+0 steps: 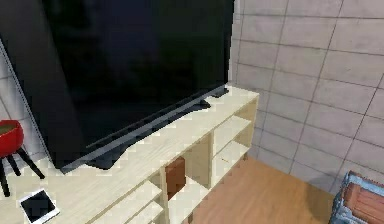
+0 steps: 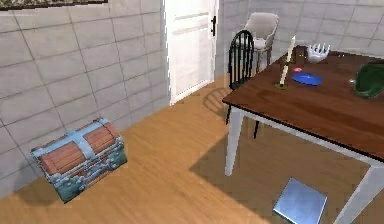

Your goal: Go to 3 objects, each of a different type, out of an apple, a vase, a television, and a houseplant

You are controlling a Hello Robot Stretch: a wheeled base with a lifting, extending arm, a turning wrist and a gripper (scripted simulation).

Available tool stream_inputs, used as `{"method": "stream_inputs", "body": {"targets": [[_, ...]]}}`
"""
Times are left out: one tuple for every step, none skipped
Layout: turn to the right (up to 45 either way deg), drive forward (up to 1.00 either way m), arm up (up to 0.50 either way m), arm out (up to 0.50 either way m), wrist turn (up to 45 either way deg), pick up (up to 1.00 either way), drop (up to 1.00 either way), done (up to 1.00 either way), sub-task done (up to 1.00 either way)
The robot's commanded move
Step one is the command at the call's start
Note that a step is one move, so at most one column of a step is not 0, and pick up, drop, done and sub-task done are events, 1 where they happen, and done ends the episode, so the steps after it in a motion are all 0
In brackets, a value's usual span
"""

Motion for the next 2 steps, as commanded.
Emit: {"method": "stream_inputs", "body": {"targets": [[45.0, 0.0, 0.0, 0.0, 0.0, 0.0, 0.0, 0.0, 0.0], [45.0, 0.0, 0.0, 0.0, 0.0, 0.0, 0.0, 0.0, 0.0]]}}
